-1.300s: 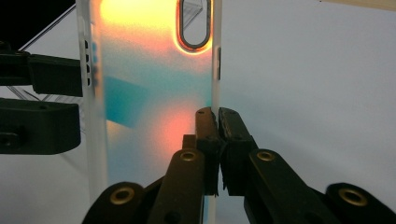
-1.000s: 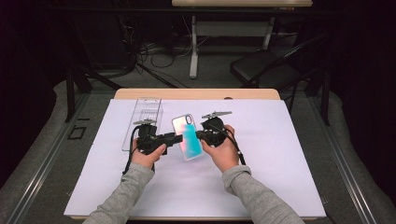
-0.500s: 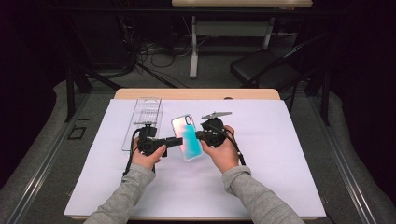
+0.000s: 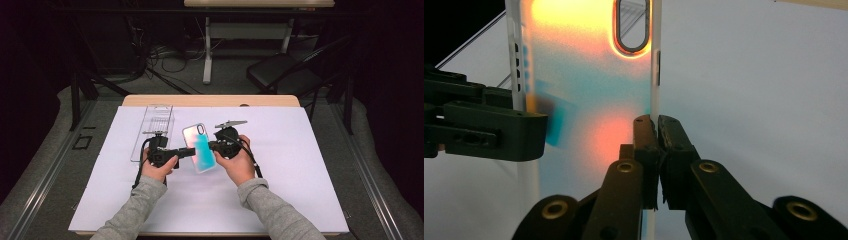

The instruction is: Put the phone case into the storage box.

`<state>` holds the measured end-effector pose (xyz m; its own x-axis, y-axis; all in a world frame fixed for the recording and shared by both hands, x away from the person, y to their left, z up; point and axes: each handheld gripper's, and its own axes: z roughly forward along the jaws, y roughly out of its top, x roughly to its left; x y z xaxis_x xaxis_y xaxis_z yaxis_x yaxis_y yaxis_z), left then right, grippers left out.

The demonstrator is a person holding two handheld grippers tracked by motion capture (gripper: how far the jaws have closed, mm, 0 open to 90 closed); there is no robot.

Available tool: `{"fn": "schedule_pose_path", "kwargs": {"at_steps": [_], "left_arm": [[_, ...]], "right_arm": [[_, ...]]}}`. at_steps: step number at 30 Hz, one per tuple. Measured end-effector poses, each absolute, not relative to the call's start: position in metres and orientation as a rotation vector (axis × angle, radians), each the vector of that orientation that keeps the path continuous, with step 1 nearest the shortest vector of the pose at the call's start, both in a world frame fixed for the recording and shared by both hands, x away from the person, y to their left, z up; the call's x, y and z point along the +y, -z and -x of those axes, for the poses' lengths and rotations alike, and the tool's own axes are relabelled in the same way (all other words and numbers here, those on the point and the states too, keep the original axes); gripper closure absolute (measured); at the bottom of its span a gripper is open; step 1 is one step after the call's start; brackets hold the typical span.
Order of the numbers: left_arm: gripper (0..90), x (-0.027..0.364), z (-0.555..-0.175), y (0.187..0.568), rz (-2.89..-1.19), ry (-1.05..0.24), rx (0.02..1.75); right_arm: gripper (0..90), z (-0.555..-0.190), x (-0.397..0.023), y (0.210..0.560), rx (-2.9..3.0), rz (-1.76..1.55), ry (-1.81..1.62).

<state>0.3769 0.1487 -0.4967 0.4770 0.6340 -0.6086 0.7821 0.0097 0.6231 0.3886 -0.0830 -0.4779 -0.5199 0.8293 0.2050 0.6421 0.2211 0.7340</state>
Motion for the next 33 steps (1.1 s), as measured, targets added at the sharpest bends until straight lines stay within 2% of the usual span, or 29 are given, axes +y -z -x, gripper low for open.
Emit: {"fn": "schedule_pose_path", "kwargs": {"at_steps": [21,33], "left_arm": [[76.4,0.1493,-0.3779,0.5003,-1.678,0.211,1.256],[78.5,0.1506,-0.3783,0.5006,-1.676,0.212,1.262]], "right_arm": [[87.2,-0.3860,-0.0797,0.4787,2.285,-1.385,-1.202],[87.2,-0.3863,-0.0787,0.4798,2.286,-1.388,-1.204]]}}
